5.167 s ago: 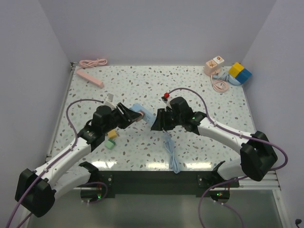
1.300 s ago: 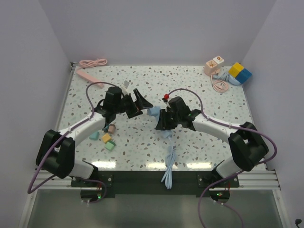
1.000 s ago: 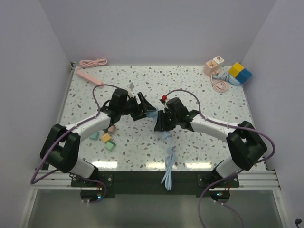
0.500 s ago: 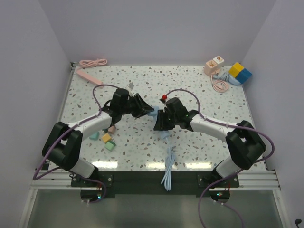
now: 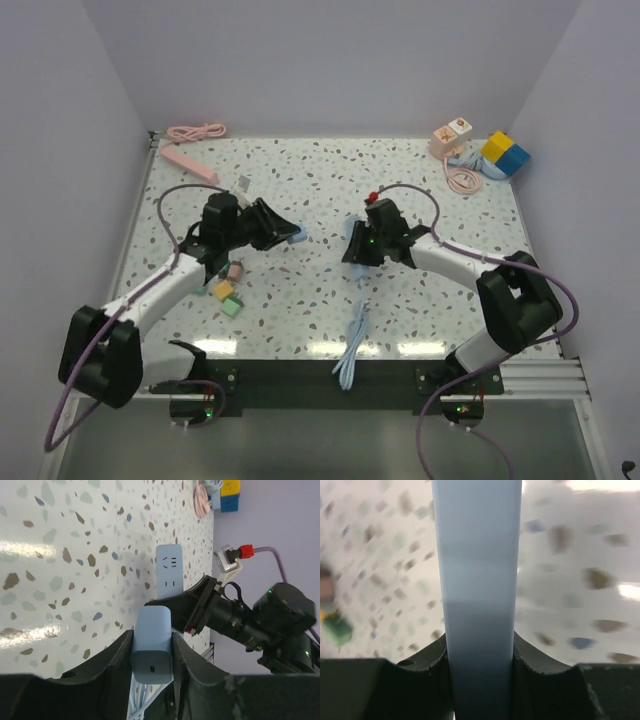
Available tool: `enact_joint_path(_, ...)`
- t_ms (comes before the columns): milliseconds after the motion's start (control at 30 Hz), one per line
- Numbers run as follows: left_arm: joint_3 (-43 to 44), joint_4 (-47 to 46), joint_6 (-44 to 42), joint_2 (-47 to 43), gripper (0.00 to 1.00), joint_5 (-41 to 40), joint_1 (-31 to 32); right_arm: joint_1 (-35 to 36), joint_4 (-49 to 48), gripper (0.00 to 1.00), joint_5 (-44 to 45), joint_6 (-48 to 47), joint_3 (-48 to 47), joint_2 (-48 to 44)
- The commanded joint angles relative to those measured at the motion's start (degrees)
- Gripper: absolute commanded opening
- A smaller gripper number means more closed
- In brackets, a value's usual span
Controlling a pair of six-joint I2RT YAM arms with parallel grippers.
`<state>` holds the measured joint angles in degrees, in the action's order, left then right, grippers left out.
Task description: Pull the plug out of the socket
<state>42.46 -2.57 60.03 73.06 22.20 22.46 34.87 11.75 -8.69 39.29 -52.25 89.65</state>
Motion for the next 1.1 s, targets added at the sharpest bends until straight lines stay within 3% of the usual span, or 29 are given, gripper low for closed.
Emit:
enact_joint_path(0, -1.67, 5.81, -2.72, -8.97, 0.00, 2.06, -5.65, -6.65, 5.38, 0.00, 11.49, 3.34, -0.48, -1.49)
enact_joint_path(200, -2.11, 13.19, -6.41, -15.84, 0.00, -0.03, -10.93, -7.10, 3.63, 0.00, 8.78, -0.17, -1.01, -4.56)
enact_joint_path(400, -6.85, 19.53, -14.76, -12.24, 0.00, -1.27, -21.03, -7.10, 1.53, 0.00, 3.07, -4.21, -1.01, -6.50)
enact_joint_path(567, -7.92, 24.18, -19.59, -9.95, 0.01, -6.01, -25.27, -7.10, -0.41, 0.00, -2.64, -5.27, -0.48, -6.60)
enact_joint_path(600, -7.83, 24.97, -19.86, -10.04, 0.19, -8.72, -25.36, -7.10, -0.58, 0.00, -3.61, -5.71, -0.83, -6.24)
enact_joint_path(800, -7.57, 28.49, -19.25, -12.32, 0.63, -15.24, -25.62, -7.01, -1.55, 0.00, -10.02, -6.33, -2.68, -2.38)
enact_joint_path(967, -5.11, 29.91, -20.73, -14.25, 0.89, -15.09, -25.54, -6.84, -2.34, 0.00, -16.17, -7.73, -4.52, 0.61)
enact_joint_path(1000, -4.76, 29.38, -21.35, -14.61, 0.99, -12.12, -25.53, -6.49, -2.69, 0.00, -18.80, -8.26, -4.62, 1.05)
enact_joint_path(1067, -3.79, 26.75, -22.50, -15.05, 1.00, -7.54, -25.45, -6.40, -4.10, 0.00, -21.62, -8.96, -4.79, 2.02)
